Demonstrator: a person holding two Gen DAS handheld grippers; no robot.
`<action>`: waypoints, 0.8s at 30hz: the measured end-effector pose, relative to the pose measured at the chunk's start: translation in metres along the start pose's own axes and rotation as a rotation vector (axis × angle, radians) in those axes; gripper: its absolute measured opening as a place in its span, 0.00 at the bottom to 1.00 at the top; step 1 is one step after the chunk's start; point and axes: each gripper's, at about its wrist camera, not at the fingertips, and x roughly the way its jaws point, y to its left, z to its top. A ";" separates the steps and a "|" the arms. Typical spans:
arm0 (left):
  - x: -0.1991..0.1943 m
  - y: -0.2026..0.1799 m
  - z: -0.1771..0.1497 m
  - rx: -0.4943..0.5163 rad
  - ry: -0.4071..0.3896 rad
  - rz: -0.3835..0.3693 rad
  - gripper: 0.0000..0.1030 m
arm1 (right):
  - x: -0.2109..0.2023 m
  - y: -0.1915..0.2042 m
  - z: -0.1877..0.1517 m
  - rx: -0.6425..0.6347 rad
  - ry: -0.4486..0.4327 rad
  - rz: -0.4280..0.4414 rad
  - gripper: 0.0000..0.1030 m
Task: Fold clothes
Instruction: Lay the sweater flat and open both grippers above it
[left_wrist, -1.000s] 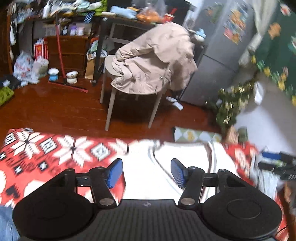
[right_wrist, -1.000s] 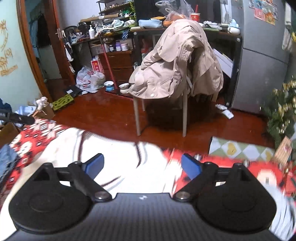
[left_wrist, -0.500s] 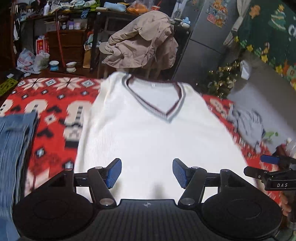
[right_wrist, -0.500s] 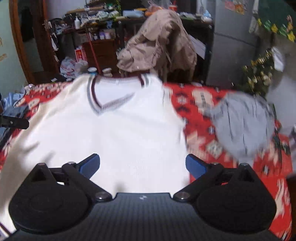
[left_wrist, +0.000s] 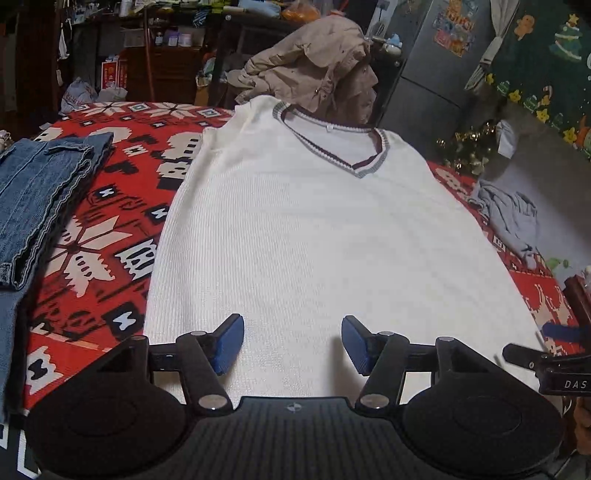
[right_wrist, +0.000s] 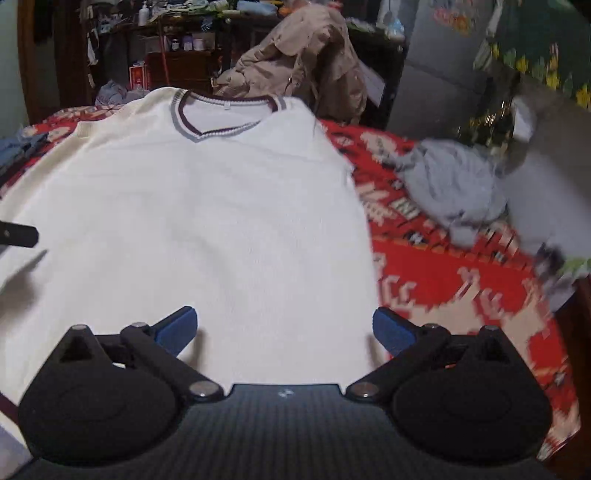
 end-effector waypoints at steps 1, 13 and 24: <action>0.000 0.000 -0.001 -0.001 -0.006 -0.001 0.55 | 0.003 -0.002 -0.001 0.031 0.016 0.028 0.99; -0.015 0.014 -0.018 0.098 -0.043 0.041 0.52 | 0.007 -0.021 -0.017 0.073 0.032 0.058 0.99; -0.039 0.038 -0.028 0.014 -0.017 0.047 0.47 | -0.028 -0.041 -0.040 0.067 0.011 0.054 0.68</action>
